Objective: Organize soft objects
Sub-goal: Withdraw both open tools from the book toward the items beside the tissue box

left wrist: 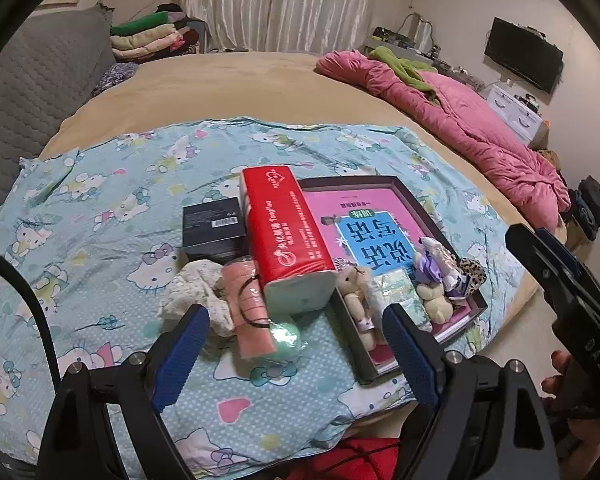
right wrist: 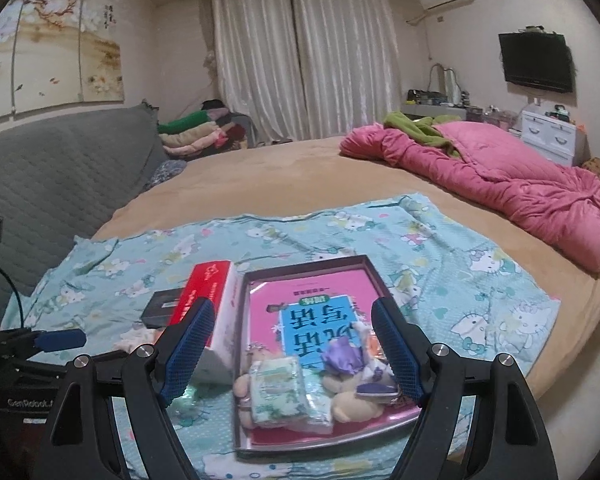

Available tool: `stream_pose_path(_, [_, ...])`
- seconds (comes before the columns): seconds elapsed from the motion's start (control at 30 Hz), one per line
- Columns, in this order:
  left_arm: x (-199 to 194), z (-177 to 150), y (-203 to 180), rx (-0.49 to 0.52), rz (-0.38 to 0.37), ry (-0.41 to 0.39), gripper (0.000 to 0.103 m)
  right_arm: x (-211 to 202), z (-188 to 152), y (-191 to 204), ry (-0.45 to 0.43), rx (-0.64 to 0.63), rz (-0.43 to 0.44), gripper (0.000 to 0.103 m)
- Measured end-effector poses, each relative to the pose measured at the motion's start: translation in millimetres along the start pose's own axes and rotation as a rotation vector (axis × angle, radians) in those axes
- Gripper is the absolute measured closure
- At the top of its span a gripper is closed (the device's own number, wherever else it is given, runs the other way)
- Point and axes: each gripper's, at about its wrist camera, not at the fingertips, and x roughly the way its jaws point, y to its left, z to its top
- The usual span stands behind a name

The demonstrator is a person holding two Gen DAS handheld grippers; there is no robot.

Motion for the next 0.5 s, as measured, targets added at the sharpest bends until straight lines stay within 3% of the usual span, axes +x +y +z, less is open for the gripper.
stream_pose_path(0.27, [-4.8,2.0,28.9,-0.045,0.033,-0.014,0.015,4.5,-5.2,15.3,0.054,0.041,0.100,0.021])
stream_pose_path(0.5, [-12.5,5.7,73.7,-0.128,0.081,-0.043,0.015,6.1,-12.8,41.2,0.070,-0.026,0.130,0.021])
